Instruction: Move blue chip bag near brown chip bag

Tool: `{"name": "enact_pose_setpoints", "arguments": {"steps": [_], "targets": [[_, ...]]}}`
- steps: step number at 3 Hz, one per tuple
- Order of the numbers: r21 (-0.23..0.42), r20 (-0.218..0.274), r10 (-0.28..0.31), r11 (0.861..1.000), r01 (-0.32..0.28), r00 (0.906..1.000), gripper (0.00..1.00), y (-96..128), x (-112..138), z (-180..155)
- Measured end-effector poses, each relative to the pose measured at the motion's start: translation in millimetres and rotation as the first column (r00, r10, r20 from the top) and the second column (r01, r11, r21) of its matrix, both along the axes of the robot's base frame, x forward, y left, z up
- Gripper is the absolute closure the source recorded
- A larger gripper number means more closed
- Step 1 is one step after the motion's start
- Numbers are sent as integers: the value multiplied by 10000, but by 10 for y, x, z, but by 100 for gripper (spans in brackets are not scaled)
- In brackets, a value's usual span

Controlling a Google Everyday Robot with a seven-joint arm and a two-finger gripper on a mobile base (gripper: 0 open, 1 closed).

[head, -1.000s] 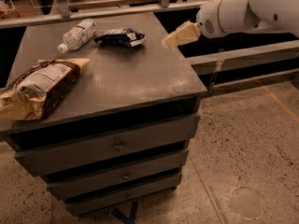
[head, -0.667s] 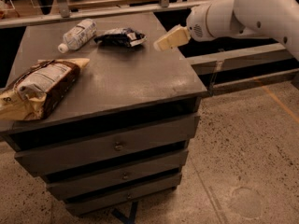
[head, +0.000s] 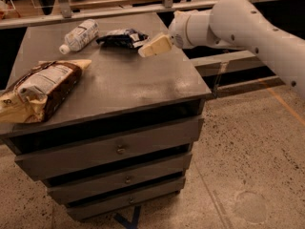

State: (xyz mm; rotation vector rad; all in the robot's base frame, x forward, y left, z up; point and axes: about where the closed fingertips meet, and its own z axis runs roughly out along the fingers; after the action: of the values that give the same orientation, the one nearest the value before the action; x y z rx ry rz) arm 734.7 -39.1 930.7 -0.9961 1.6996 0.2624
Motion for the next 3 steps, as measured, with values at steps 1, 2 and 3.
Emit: {"name": "enact_pose_setpoints", "arguments": {"steps": [1,2,3], "targets": [[98,199,205,9997,-207,9996,0,257,110,-93],[63,290,330,9994,-332,9990,0,479,233,-194],[42,263,377,9993,-378,9989,0,680,340,-288]]}}
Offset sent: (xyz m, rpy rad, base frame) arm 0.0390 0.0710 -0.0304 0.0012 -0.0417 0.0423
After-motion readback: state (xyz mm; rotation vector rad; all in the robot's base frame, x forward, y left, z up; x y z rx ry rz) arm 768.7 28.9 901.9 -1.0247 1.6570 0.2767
